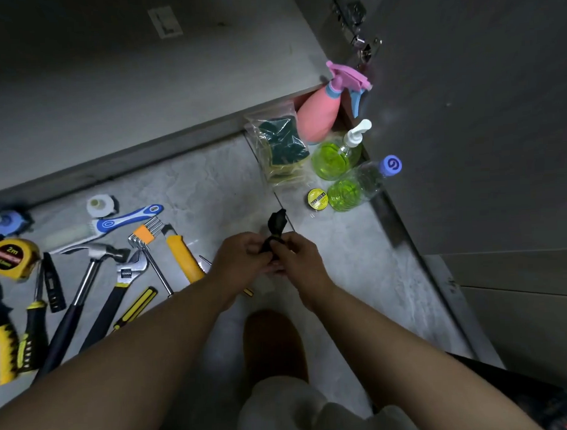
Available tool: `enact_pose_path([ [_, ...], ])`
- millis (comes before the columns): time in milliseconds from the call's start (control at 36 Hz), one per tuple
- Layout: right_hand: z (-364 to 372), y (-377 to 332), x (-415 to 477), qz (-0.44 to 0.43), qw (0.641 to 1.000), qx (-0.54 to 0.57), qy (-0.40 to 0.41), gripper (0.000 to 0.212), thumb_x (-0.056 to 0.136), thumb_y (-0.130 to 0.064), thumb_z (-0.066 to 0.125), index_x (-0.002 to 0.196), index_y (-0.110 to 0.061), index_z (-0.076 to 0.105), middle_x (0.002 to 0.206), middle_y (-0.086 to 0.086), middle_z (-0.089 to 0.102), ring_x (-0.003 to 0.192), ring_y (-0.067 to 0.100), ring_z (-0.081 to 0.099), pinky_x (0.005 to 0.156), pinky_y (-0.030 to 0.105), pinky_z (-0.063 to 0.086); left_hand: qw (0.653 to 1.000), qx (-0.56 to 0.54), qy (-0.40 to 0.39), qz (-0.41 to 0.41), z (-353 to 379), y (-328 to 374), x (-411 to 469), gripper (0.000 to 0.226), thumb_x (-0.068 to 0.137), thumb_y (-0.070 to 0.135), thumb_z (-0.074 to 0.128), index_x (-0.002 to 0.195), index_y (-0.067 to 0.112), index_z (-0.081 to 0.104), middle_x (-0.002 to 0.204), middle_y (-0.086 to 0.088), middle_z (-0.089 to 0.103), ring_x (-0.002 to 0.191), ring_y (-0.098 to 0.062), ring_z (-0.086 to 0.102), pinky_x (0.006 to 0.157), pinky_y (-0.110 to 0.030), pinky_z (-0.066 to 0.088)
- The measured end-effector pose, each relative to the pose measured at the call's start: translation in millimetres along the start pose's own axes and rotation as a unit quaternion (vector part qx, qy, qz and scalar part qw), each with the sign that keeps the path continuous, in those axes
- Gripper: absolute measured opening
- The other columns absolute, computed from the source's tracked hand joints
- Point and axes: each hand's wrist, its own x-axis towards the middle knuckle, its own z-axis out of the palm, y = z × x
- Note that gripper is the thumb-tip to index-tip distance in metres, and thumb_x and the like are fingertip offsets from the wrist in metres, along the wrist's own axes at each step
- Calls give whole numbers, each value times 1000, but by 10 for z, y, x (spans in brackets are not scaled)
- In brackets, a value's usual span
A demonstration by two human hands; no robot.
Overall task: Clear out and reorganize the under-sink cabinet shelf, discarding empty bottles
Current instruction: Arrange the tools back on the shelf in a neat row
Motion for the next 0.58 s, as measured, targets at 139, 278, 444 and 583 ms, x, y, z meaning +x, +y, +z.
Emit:
enact_pose_path([
  [139,-169,-67,247,-42,970,-210,118,15,91,-28,66,98,-16,72,94,7,74,92,32,69,81,37,54,998,62,0,10,-149,-74,38,24,92,-3,63,107,16,70,96,-8,74,87,-23,72,69,-25,59],
  [278,-279,-185,472,-42,940,-303,152,23,89,-21,66,110,-12,71,113,13,70,108,34,62,86,35,47,995,82,61,1,-455,-164,-6,19,92,0,57,96,15,68,85,-17,68,71,-27,65,69,-39,50],
  [444,-182,-236,476,-53,943,-273,183,36,88,-8,61,124,-8,56,132,18,46,101,37,59,83,33,43,984,153,87,-4,-928,-376,-179,22,94,2,57,110,13,67,90,-11,76,84,-31,72,69,-33,55],
  [583,10,-162,292,-101,935,-247,235,37,83,-6,61,118,-5,48,127,17,39,91,36,54,70,33,37,976,174,132,9,-1210,-532,-345,21,93,3,61,111,14,62,94,-13,73,83,-26,71,85,-40,57],
])
